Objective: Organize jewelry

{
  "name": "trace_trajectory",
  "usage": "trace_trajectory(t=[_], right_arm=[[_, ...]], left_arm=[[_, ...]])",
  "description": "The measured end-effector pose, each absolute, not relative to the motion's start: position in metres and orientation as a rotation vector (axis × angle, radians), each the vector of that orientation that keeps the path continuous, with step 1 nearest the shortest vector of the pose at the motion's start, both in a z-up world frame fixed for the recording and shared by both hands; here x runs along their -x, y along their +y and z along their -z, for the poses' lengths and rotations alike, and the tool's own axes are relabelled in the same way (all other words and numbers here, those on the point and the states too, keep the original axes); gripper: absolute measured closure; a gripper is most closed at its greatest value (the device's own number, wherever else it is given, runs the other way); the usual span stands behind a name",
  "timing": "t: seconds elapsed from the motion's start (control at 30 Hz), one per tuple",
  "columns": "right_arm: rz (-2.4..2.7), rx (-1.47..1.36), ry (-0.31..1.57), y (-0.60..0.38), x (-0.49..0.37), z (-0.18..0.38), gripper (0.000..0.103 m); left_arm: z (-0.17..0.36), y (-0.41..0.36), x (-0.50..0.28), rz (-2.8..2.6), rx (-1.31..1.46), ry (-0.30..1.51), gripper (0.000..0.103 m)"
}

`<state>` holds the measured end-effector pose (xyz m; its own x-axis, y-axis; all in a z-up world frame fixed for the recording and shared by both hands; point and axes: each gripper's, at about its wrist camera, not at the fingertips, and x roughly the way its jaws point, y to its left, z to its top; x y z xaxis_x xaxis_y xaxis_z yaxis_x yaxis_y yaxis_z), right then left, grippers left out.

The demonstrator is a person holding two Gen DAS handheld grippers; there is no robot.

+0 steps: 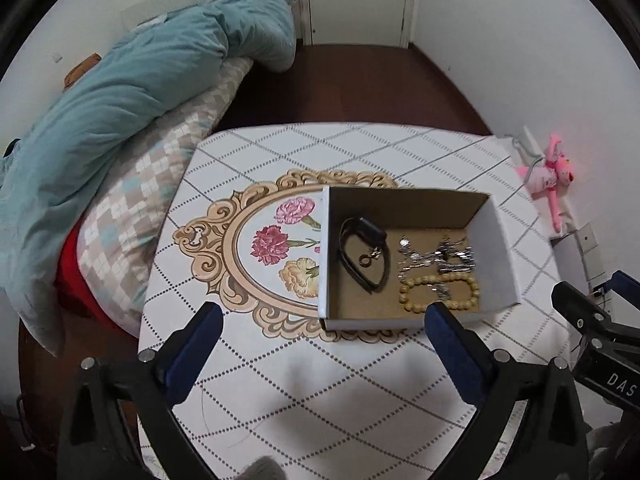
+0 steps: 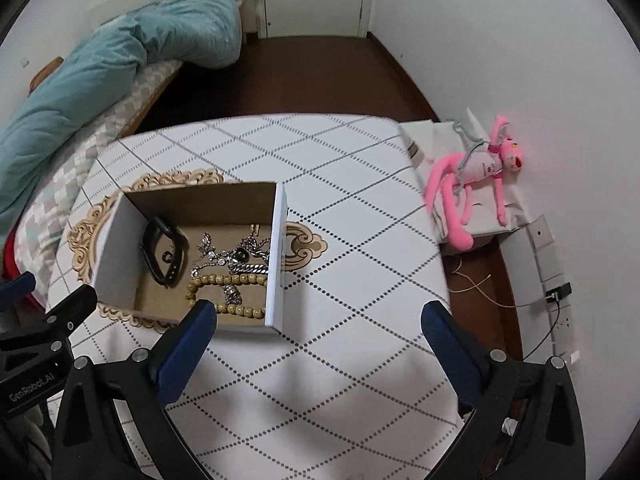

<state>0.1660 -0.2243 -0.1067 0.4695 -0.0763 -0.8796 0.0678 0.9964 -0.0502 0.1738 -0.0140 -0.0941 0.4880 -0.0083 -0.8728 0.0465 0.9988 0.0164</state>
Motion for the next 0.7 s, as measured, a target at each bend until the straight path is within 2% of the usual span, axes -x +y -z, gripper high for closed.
trace_trajectory(t=[0.53, 0.7], right_arm=[[0.1, -0.013, 0.813, -0.217, -0.043, -0.025, 0.0], [0.103, -0.014, 0.761, -0.213, -0.013, -0.053, 0.0]], left_arm=[[-0.029, -0.005, -0.071, 0.067, -0.011, 0.82, 0.0], [-0.049, 0.001, -0.05, 0.075, 0.002, 0.797, 0.0]])
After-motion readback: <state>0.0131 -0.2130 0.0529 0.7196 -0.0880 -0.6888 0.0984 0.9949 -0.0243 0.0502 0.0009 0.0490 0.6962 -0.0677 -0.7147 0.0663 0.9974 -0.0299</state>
